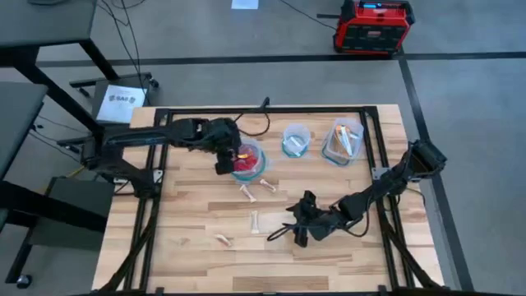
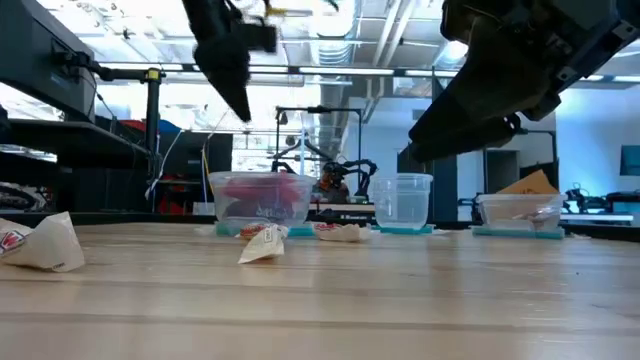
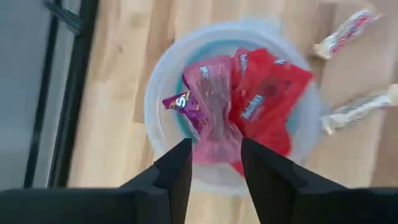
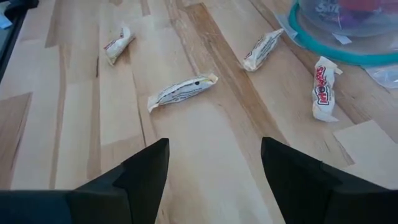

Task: Sort candy
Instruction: Close the big round transparent bin

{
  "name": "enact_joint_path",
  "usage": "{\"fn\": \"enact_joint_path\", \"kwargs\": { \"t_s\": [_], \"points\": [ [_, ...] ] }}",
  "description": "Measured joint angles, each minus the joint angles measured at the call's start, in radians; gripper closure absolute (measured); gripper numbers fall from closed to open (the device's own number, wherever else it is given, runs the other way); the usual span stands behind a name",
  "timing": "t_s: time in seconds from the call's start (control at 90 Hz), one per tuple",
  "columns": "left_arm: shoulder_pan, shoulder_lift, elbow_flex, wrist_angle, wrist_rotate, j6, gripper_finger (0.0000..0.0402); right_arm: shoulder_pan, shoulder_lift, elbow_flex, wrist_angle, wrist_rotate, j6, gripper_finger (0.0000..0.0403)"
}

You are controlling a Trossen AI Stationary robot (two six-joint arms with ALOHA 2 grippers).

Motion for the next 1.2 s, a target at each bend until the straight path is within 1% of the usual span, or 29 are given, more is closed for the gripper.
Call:
{"fn": "enact_joint_path", "kwargs": {
  "t_s": [0.078,0.178,0.244,0.311,0.4,0.444,0.522,0.578,0.633,0.744,0.911,1.0,1.2],
  "points": [
    [-0.008,-0.081,-0.075,0.033,-0.005,-0.063,0.0281,-0.008,0.0,0.0,0.0,0.0,0.0,0.0163],
    [-0.018,-0.175,-0.214,0.143,0.011,-0.14,0.0281,-0.032,0.0,0.0,0.015,0.0,0.0,0.0163],
    [-0.03,-0.221,-0.298,0.188,0.022,-0.191,0.0281,-0.062,0.0,0.001,0.024,-0.001,-0.02,0.0163],
    [-0.054,-0.256,-0.365,0.237,0.037,-0.243,0.0281,-0.106,0.0,0.013,0.021,-0.029,-0.119,0.0163],
    [-0.103,-0.286,-0.424,0.278,0.042,-0.295,0.0282,-0.179,0.0,0.06,0.023,-0.115,-0.348,0.0163],
    [-0.125,-0.292,-0.436,0.284,0.044,-0.308,0.0282,-0.22,0.0,0.09,0.022,-0.147,-0.479,0.0163],
    [-0.159,-0.295,-0.444,0.292,0.042,-0.323,0.0282,-0.297,0.0,0.139,0.01,-0.156,-0.683,0.0163],
    [-0.18,-0.295,-0.444,0.295,0.04,-0.328,0.0282,-0.359,0.0,0.17,0.007,-0.17,-0.797,0.0163],
    [-0.198,-0.295,-0.444,0.293,0.04,-0.331,0.0282,-0.421,0.0,0.198,0.005,-0.229,-0.878,0.0163],
    [-0.221,-0.295,-0.444,0.293,0.038,-0.331,0.0282,-0.533,0.024,0.244,0.002,-0.378,-0.936,0.0166],
    [-0.231,-0.295,-0.444,0.291,0.029,-0.325,0.0282,-0.63,0.13,0.295,-0.02,-0.491,-1.03,0.0184],
    [-0.231,-0.295,-0.444,0.284,0.029,-0.323,0.0282,-0.643,0.201,0.346,-0.031,-0.496,-1.086,0.0194],
    [-0.237,-0.296,-0.445,0.243,0.029,-0.34,0.0282,-0.645,0.31,0.468,-0.19,-0.498,-1.19,0.0206]
  ]
}}
